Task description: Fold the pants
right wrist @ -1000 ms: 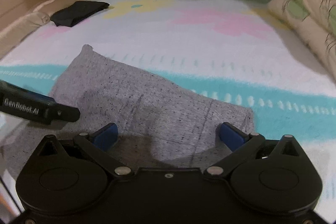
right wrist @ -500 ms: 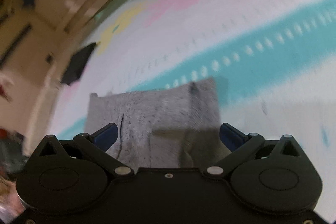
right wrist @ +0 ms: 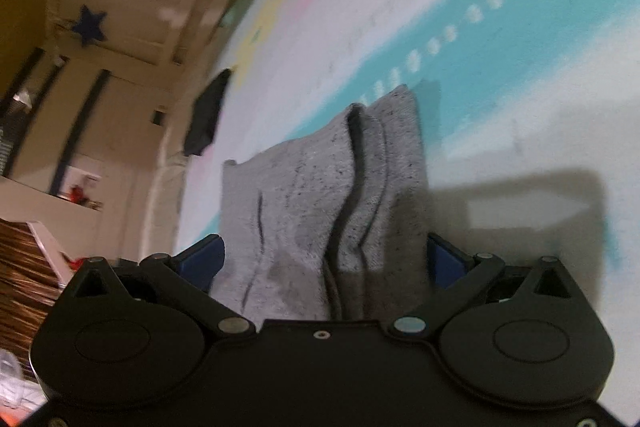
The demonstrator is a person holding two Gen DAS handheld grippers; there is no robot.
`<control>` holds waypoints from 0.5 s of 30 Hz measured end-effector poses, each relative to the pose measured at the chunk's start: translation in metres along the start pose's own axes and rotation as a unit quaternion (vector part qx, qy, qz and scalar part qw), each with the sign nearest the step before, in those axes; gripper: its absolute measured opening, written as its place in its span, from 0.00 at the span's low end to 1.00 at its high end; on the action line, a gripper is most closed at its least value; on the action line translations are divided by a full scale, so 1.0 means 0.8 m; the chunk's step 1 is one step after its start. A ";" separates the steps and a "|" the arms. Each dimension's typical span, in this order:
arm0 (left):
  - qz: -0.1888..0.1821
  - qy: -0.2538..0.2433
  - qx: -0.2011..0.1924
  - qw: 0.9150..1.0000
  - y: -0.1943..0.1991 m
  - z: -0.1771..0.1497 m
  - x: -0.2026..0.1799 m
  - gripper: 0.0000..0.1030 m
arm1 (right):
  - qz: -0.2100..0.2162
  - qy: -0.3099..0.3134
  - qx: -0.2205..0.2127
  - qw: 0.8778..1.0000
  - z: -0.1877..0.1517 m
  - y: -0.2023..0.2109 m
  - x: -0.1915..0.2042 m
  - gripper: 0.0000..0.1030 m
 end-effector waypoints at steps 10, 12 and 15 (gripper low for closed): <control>-0.036 0.001 0.004 0.999 -0.024 0.002 -0.014 0.87 | 0.026 0.054 0.027 0.998 -0.008 -0.028 0.030 1.00; -0.045 0.000 0.007 0.999 -0.031 0.000 -0.019 0.89 | 0.038 0.053 0.029 0.997 -0.010 -0.028 0.032 1.00; -0.057 -0.012 0.013 0.998 -0.041 -0.005 -0.028 0.94 | 0.051 0.047 0.024 0.997 -0.011 -0.035 0.036 1.00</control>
Point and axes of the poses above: each gripper's, at about its wrist camera, not at the fingertips, and y roughly against the way its jaws point, x to its left, z to its top, the point moved 7 cm from there along -y, roughly the way its jaws point, and after that the axes turned 12 degrees about -x, right-handed, at the moved point
